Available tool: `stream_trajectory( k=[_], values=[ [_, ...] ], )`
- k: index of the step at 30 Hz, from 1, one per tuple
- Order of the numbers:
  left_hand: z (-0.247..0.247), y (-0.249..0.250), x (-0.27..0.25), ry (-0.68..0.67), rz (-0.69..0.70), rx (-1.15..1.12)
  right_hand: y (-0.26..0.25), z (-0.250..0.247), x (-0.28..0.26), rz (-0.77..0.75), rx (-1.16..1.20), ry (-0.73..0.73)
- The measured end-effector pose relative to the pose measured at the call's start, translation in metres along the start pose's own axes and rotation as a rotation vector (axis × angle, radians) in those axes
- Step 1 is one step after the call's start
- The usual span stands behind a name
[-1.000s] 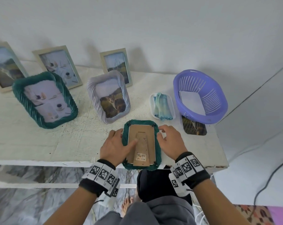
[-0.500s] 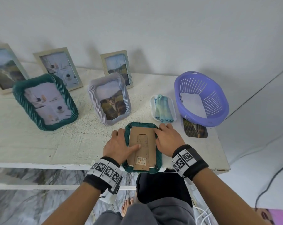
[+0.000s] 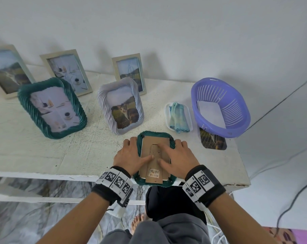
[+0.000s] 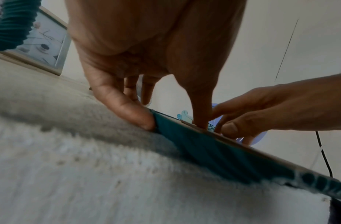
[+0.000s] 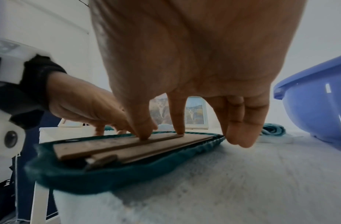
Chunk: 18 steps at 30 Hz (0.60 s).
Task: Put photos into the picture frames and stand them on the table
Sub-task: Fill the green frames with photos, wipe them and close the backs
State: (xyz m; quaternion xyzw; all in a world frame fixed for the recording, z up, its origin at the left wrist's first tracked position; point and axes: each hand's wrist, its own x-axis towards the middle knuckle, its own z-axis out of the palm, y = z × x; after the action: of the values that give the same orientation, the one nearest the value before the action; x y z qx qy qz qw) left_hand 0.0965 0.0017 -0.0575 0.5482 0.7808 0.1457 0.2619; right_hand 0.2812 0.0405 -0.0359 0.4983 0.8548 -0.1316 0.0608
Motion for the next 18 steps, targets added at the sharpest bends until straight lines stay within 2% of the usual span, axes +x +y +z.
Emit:
stream_trajectory(
  k=[5, 9, 18],
  values=[
    [-0.006, 0.0, 0.003, -0.104, 0.094, 0.146, -0.006, 0.006, -0.003, 0.042, 0.015, 0.026],
    [-0.012, 0.005, 0.009, -0.175, 0.114, 0.266, -0.008, 0.005, -0.003, 0.046, 0.042, 0.011],
    [-0.011, 0.01, 0.006, -0.145, 0.13, 0.338, -0.008, 0.006, -0.004, 0.053, 0.08, 0.006]
  ],
)
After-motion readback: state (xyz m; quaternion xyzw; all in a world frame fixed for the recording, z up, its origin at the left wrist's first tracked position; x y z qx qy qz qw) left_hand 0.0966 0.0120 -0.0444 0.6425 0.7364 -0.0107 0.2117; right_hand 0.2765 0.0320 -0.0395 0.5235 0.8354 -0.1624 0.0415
